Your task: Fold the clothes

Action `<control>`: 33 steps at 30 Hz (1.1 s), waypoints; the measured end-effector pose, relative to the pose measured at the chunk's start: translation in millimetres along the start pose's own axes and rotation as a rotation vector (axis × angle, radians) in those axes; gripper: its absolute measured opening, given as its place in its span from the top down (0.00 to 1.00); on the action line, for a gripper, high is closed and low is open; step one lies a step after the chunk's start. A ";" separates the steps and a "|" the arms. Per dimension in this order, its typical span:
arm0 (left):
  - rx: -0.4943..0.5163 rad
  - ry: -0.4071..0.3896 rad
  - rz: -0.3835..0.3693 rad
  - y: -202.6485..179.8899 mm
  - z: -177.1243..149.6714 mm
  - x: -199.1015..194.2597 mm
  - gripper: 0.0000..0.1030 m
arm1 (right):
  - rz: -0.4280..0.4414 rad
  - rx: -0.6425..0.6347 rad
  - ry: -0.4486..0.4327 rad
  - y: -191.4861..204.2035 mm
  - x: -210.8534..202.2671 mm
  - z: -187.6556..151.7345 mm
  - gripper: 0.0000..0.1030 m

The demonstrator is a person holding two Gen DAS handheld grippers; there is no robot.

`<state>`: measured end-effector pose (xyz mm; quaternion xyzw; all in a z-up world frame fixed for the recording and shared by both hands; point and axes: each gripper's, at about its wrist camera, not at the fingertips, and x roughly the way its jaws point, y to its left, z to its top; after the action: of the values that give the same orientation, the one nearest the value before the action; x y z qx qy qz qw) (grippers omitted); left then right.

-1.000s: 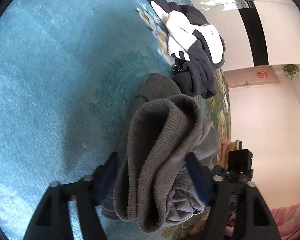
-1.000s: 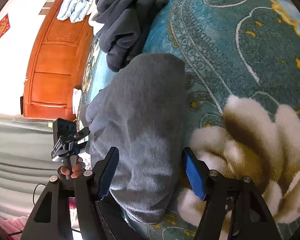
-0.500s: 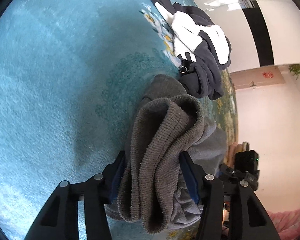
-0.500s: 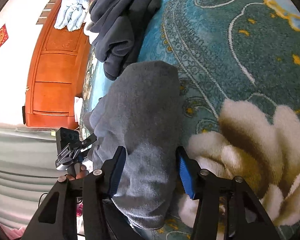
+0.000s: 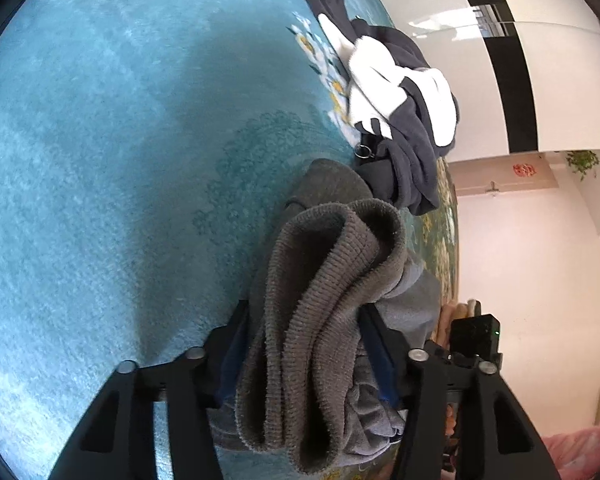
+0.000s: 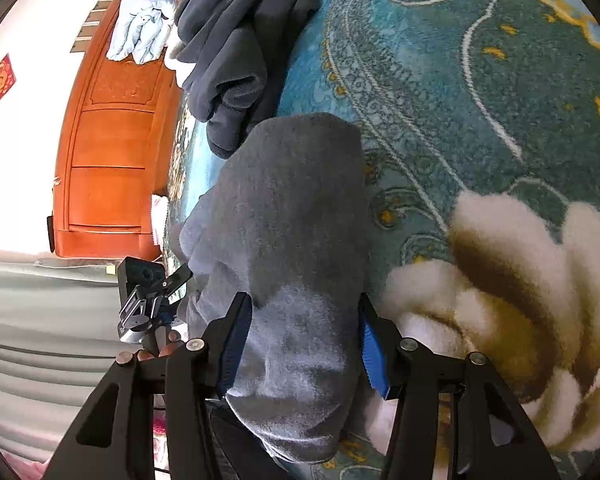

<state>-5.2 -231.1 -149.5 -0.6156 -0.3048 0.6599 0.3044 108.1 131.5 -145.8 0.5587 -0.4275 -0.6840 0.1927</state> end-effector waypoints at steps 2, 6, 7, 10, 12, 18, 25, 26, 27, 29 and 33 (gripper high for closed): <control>0.004 -0.016 0.033 -6.1 -2.6 -1.7 0.58 | -0.004 0.007 -0.005 2.7 0.2 0.2 0.60; 0.018 -0.050 0.111 -21.0 -8.1 -5.0 0.65 | -0.023 0.020 -0.010 7.6 0.7 1.9 0.76; 0.020 -0.060 0.128 -24.6 -9.6 -6.2 0.66 | -0.020 0.018 -0.009 11.1 0.0 2.3 0.78; 0.026 -0.087 0.163 -39.1 -17.1 -13.8 0.70 | -0.010 0.016 -0.012 20.0 -5.5 3.6 0.82; 0.034 -0.100 0.179 -50.4 -23.9 -21.1 0.71 | -0.001 0.003 -0.016 26.1 -10.4 3.2 0.83; 0.051 -0.176 0.218 -88.6 -56.6 -56.6 0.71 | 0.057 -0.038 -0.034 44.5 -31.1 -2.2 0.83; 0.074 -0.295 0.253 -139.7 -99.9 -97.4 0.71 | 0.168 -0.147 -0.057 84.9 -63.8 -10.9 0.83; 0.081 -0.309 0.258 -147.3 -105.8 -102.4 0.71 | 0.179 -0.157 -0.057 87.2 -68.4 -12.4 0.83; 0.088 -0.323 0.264 -154.9 -111.7 -107.4 0.71 | 0.190 -0.169 -0.058 90.7 -72.6 -14.0 0.83; 0.104 -0.342 0.273 -168.4 -119.9 -114.4 0.71 | 0.205 -0.195 -0.060 99.3 -79.2 -17.9 0.83; 0.148 -0.360 0.279 -196.9 -128.2 -114.7 0.71 | 0.232 -0.227 -0.083 98.5 -102.5 -24.1 0.83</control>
<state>134.4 -192.9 68.2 -0.5002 -0.2171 0.8152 0.1955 140.3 143.4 -5.8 0.4516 -0.4165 -0.7236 0.3145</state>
